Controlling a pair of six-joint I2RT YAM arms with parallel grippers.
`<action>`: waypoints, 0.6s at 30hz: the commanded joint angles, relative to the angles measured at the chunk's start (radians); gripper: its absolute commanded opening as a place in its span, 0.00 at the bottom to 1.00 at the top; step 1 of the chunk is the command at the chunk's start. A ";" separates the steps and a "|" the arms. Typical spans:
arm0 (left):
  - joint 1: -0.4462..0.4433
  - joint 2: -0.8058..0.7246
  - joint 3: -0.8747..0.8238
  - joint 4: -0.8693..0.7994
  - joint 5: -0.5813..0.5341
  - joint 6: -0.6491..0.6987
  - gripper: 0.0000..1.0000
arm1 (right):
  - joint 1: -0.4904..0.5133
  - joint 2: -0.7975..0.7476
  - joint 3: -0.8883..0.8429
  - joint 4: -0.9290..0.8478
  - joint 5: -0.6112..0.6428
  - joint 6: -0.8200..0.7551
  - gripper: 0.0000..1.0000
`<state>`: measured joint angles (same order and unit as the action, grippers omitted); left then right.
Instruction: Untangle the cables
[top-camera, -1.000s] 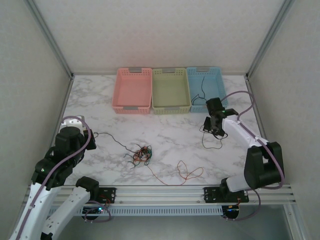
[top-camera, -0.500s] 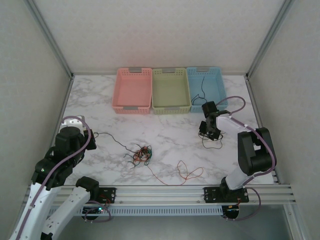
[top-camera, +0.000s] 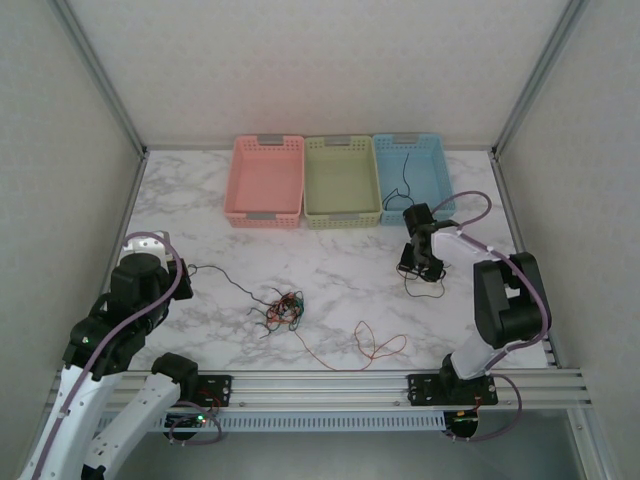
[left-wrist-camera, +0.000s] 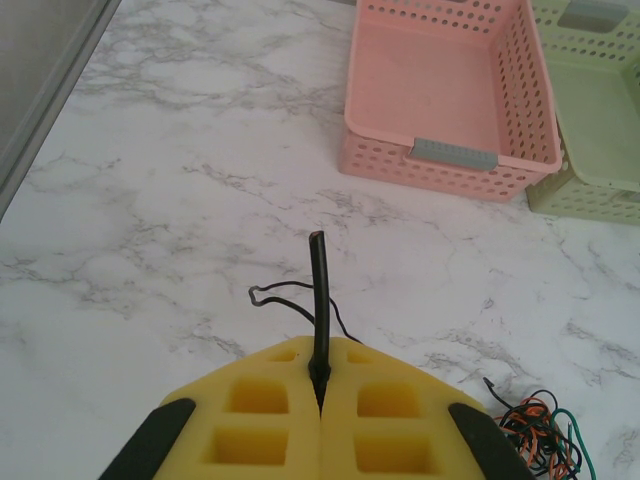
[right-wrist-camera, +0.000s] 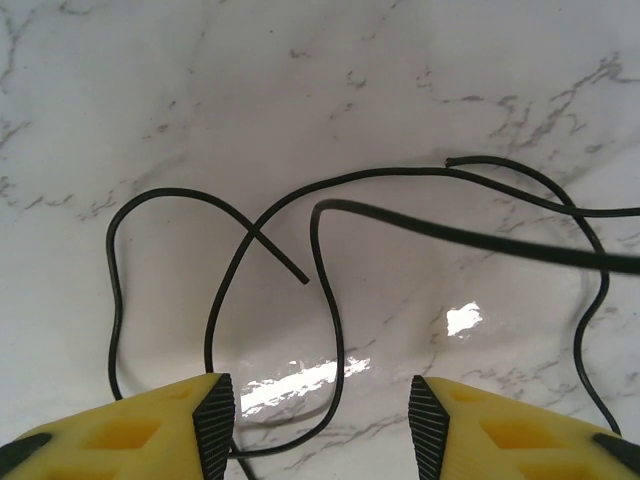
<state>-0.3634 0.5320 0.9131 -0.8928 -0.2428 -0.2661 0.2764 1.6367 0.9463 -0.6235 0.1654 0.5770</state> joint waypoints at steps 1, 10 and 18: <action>0.010 0.008 -0.015 0.007 0.031 -0.014 0.00 | -0.004 0.039 0.034 0.008 0.031 -0.028 0.52; 0.009 0.010 -0.016 0.006 0.033 -0.013 0.00 | -0.005 0.101 0.071 0.054 -0.007 -0.069 0.52; 0.009 0.011 -0.016 0.007 0.035 -0.013 0.00 | -0.005 0.041 0.049 0.104 -0.013 -0.094 0.54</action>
<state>-0.3634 0.5354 0.9092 -0.8921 -0.2398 -0.2661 0.2764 1.7168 0.9966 -0.5503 0.1535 0.5072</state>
